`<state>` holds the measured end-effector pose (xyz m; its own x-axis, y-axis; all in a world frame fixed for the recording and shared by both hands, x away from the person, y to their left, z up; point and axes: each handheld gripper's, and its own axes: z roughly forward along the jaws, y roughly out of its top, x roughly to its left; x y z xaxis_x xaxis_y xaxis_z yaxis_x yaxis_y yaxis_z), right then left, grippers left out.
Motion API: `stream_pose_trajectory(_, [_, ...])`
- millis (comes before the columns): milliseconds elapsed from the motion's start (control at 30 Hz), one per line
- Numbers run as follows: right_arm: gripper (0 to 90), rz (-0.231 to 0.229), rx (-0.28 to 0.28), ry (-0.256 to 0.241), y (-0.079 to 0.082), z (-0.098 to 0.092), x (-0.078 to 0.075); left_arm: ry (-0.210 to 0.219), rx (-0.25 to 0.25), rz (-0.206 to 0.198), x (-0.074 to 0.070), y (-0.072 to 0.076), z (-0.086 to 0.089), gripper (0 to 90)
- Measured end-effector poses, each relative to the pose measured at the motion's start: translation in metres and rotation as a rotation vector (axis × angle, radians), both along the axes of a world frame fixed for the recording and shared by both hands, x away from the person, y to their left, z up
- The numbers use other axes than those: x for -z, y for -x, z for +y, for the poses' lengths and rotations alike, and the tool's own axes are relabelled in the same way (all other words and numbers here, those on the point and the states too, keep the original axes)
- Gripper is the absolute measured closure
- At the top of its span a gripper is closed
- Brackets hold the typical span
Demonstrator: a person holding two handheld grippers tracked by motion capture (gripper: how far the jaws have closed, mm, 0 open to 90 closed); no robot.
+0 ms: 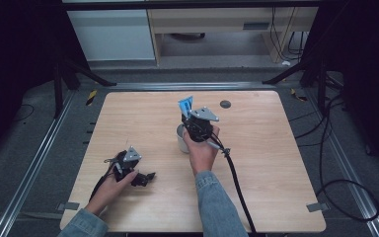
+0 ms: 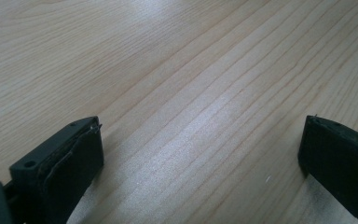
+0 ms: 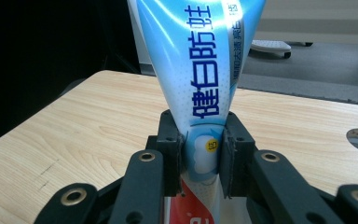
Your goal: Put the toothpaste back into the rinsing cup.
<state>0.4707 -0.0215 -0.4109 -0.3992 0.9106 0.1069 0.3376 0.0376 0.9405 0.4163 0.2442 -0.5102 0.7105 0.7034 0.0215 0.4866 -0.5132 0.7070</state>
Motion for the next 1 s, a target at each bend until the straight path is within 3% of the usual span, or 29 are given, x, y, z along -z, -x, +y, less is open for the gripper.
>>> stream_pose_trajectory(1000, [72.7,0.027,-0.004,-0.015,-0.0023,-0.0002,0.0081,0.0,0.0,0.0,0.0,0.0,0.0,0.0])
